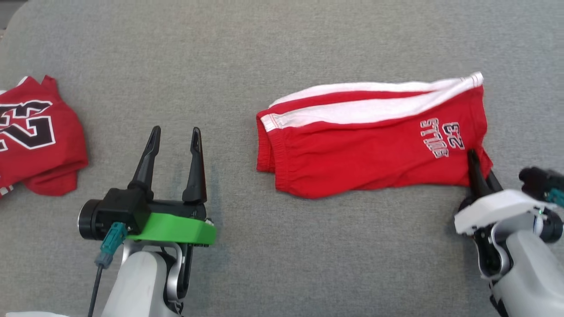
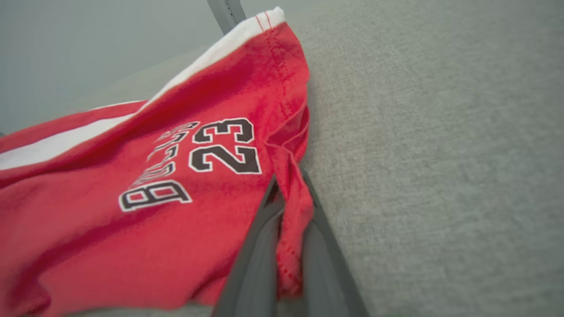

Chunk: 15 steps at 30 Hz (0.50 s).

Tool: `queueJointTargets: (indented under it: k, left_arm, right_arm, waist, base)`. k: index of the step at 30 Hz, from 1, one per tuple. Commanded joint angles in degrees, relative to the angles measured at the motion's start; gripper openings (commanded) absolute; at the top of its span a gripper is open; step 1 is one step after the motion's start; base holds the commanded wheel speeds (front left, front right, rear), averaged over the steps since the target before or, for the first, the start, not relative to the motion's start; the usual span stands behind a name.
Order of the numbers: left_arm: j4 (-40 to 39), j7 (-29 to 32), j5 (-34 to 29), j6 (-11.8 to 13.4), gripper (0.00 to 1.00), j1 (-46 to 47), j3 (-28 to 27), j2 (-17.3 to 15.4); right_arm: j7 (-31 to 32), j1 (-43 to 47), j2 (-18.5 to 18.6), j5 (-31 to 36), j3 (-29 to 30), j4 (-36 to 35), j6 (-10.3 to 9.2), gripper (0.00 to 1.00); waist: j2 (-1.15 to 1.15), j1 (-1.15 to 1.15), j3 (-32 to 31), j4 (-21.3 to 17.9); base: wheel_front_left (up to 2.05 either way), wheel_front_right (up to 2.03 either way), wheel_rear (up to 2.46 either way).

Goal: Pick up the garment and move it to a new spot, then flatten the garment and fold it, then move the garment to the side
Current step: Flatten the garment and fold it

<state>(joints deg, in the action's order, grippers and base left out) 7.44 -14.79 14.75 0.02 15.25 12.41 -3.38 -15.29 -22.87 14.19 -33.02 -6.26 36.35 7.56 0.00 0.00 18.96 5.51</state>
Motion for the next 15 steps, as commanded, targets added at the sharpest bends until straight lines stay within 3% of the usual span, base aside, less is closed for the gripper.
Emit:
queueJointTargets:
  k: [1,9,15]
  left_arm:
    - [0.1,-0.4,-0.2,0.0,1.00,-1.1,-0.1,-0.5]
    - [0.1,0.0,0.0,-0.1,1.00,-1.9,0.6,-0.8]
    - [0.4,0.3,0.2,-0.1,1.00,-1.8,1.3,-0.8]
  right_arm:
    - [0.1,2.8,-0.6,0.8,1.2,-0.8,-0.13,0.00]
    - [0.1,7.5,-3.5,3.3,5.3,-5.9,-0.12,0.00]
    - [0.4,4.5,-4.0,6.0,3.4,-9.2,-0.10,0.00]
  waist:
    - [0.00,0.00,-1.5,-1.5]
    - [0.00,0.00,-2.5,-3.3]
    - [0.00,0.00,-3.4,-3.2]
  base:
    - [0.00,0.00,0.00]
    - [0.00,0.00,0.00]
    - [0.00,0.00,0.00]
